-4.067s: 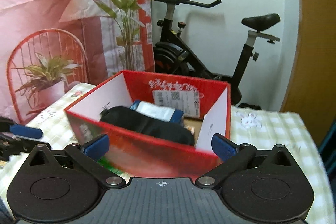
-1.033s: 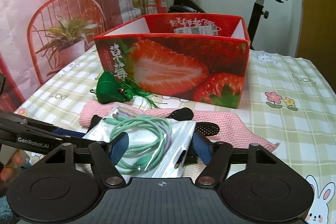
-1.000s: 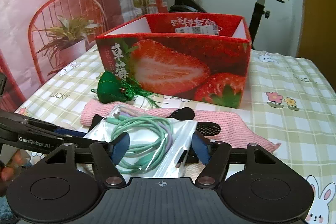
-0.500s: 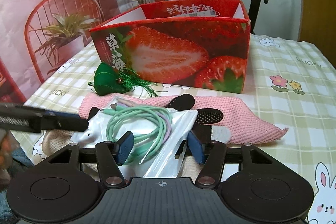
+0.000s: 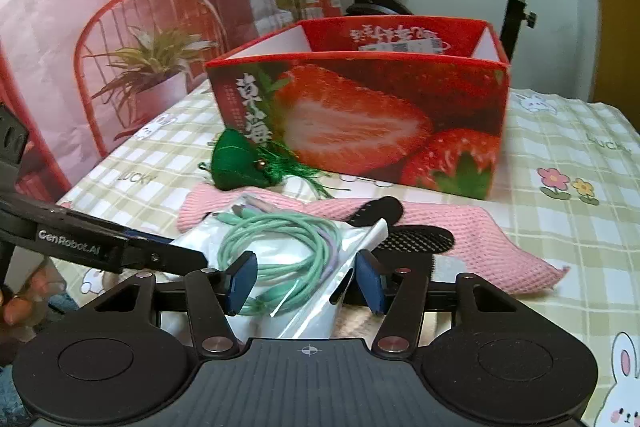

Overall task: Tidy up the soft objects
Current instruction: 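Close the left gripper on the white cable bag's edge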

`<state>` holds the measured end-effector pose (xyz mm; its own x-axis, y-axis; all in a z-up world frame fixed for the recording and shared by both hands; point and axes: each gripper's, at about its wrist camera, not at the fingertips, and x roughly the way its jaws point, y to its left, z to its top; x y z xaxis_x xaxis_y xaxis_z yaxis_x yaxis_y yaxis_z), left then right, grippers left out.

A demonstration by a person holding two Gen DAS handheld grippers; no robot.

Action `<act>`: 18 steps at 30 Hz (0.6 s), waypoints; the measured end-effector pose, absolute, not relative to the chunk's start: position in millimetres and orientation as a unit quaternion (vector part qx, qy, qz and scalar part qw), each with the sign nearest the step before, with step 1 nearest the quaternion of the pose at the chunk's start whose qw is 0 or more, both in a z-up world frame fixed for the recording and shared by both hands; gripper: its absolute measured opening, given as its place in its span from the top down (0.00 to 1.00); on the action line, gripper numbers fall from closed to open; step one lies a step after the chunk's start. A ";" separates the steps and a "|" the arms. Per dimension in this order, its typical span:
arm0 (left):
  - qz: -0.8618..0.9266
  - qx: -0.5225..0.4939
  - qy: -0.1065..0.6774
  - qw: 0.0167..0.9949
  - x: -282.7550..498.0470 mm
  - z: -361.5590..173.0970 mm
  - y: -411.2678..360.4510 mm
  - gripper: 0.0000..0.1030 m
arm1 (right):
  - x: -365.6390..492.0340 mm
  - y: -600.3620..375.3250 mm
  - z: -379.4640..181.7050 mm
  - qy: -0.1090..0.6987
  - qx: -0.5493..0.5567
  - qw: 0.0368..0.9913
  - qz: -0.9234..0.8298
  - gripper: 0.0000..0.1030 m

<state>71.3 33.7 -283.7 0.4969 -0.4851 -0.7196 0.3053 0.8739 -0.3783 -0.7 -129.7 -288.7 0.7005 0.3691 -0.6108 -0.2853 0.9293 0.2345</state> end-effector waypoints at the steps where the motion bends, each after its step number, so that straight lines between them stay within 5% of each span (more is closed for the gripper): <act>1: -0.228 -0.103 0.445 0.860 70.9 -282.9 34.5 0.59 | -0.9 -129.0 -288.9 0.344 0.061 0.919 0.181 0.52; 18: -0.250 -0.078 0.483 0.835 124.6 -274.7 27.6 0.59 | 6.6 -141.0 -306.0 0.380 0.124 0.900 0.176 0.53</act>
<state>124.6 27.6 -274.7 0.4082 -0.4921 -0.7689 0.3420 0.8634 -0.3710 6.6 -141.0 -306.0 0.6496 0.4101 -0.6402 -0.2218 0.9076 0.3564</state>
